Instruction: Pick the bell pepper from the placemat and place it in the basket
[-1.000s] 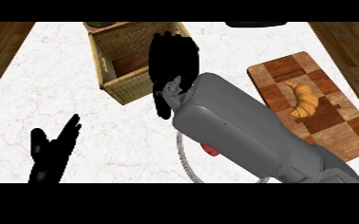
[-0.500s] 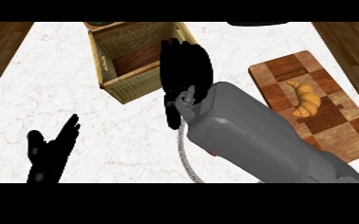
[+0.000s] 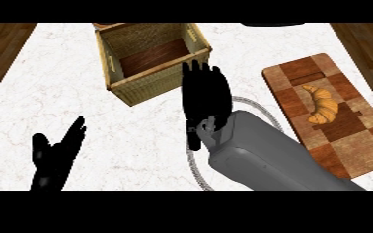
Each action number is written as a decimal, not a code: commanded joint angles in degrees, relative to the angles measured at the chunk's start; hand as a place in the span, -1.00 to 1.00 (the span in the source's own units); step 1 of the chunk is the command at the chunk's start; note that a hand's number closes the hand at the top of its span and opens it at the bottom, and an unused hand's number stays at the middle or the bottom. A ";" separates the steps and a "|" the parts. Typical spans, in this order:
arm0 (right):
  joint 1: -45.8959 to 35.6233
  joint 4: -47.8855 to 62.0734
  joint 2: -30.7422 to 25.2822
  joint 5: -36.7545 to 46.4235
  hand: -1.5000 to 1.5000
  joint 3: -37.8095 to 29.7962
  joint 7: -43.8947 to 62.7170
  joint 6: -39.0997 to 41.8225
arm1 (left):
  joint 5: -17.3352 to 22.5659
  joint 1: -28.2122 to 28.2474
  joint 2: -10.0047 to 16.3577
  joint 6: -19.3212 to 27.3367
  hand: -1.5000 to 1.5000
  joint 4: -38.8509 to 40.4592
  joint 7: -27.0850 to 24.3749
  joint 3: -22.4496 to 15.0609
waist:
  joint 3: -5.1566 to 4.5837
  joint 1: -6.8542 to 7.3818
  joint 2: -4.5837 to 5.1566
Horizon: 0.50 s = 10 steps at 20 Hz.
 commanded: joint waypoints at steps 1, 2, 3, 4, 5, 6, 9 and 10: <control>4.34 -0.80 0.04 1.53 -1.00 1.57 13.10 3.11 | -0.19 0.56 -0.89 0.43 0.00 3.83 2.56 -0.70 | -0.56 0.01 0.63; 7.56 -2.24 -1.05 2.04 -1.00 2.55 12.41 2.70 | 0.61 1.68 -0.12 -0.95 0.00 2.80 2.21 -0.31 | -0.53 0.07 0.52; 8.56 -4.36 -1.43 2.53 -1.00 2.46 13.36 2.88 | 0.38 2.83 -0.23 -0.12 0.00 0.61 3.03 -0.85 | -0.49 0.32 0.33; 8.28 -2.16 1.33 5.25 -1.00 4.05 13.71 0.69 | 0.06 1.20 -0.79 -0.40 0.00 1.63 3.06 -1.01 | -0.53 0.87 0.65; 8.43 -2.59 1.68 4.93 -1.00 2.88 14.09 1.41 | -0.36 -0.19 -1.20 -0.21 0.00 3.74 3.17 -0.83 | -0.56 0.51 0.73; 9.85 -4.13 0.47 5.14 -1.00 1.92 12.84 1.50 | -0.19 1.91 -0.60 -1.02 0.00 2.40 2.48 -0.84 | -0.53 1.01 0.68; 14.97 -6.90 -0.56 7.64 -1.00 3.63 11.99 1.27 | -0.42 0.97 -1.45 -1.39 0.00 3.40 1.90 -0.77 | -0.54 0.54 0.69; 12.58 -3.61 1.09 8.35 -1.00 2.14 11.07 1.31 | -2.09 1.25 -3.17 0.92 0.00 2.46 2.62 -2.55 | -0.53 1.41 0.88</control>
